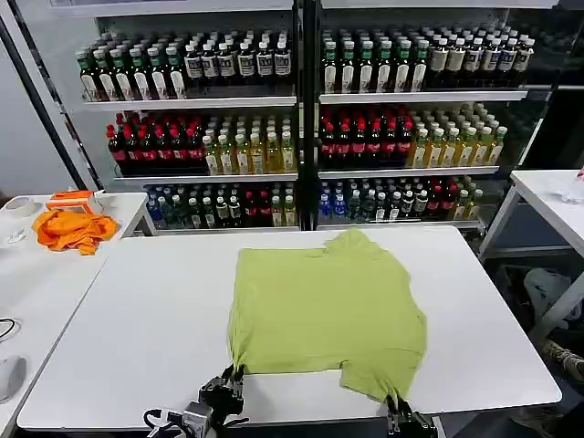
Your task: Fold and organize the clothes.
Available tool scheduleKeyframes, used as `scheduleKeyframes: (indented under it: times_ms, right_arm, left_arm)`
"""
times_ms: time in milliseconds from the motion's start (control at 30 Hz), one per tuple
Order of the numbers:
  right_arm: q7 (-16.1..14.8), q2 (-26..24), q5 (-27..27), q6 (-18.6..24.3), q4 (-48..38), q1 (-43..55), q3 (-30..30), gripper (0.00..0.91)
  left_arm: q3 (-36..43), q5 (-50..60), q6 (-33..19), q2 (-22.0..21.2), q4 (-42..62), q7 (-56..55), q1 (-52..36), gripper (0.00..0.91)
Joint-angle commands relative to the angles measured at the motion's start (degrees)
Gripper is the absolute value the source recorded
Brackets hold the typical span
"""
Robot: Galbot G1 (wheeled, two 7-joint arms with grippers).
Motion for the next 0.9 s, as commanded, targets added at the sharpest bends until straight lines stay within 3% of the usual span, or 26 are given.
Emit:
scheduleKeyframes:
  times_ms: [33, 400, 633, 900]
  right_arm:
    - [0.0, -0.5, 0.3, 0.8, 5.4, -2.5, 1.6, 0.0]
    - [0.2, -3.2, 2.6, 1.6, 12.9, -3.4, 8.5, 0.0]
    - [0.7, -7.6, 6.7, 0.9, 7.0, 9.1, 9.2, 0.0]
    - [0.7, -12.0, 7.2, -0.2, -1.9, 21.4, 4.4, 0.0]
  left_arm:
    - [-0.9, 0.1, 0.2, 0.4, -8.3, 1.1, 3.8, 0.02]
    - [-3.1, 1.0, 0.2, 2.3, -16.6, 1.5, 8.9, 0.02]
    - [-3.3, 0.7, 0.2, 4.9, -12.3, 2.4, 3.1, 0.02]
    - [-1.7, -1.4, 0.2, 6.5, -5.3, 2.5, -3.4, 0.01]
